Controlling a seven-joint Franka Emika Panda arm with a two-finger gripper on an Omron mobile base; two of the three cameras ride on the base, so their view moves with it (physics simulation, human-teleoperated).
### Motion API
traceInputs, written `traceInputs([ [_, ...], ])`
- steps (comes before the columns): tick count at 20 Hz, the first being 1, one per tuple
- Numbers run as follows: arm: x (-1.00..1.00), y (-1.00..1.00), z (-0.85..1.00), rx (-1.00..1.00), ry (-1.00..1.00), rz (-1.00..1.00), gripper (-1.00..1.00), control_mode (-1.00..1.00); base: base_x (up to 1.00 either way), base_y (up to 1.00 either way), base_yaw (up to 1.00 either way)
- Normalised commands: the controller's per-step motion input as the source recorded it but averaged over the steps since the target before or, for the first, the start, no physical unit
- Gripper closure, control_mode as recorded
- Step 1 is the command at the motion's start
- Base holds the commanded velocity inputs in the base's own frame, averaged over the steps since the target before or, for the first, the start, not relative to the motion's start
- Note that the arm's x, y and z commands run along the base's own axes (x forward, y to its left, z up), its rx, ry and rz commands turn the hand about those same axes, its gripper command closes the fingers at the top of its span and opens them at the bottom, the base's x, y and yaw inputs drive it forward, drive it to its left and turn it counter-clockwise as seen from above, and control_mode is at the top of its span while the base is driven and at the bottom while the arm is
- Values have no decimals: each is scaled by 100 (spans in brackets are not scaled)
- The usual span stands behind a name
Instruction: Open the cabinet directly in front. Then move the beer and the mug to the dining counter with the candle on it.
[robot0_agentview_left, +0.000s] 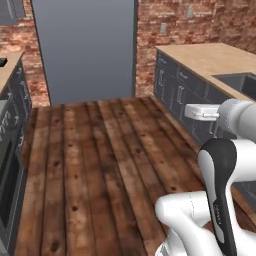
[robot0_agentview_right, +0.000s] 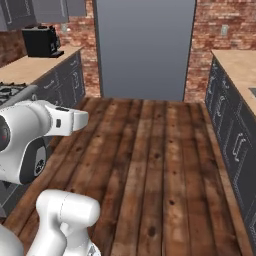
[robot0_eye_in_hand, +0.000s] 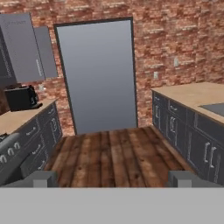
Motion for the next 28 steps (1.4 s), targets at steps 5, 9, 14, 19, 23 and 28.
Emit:
traceInputs([
  [5,0,0,0,0,0,0,-100,100,100,0,0],
  [9,0,0,0,0,0,0,-100,100,100,-14,-3],
  [14,0,0,0,0,0,0,-100,100,100,-6,0],
  [19,0,0,0,0,0,0,-100,100,100,-8,0],
  [23,0,0,0,0,0,0,-100,100,100,-6,0],
  [28,0,0,0,0,0,0,-100,100,100,-5,0],
])
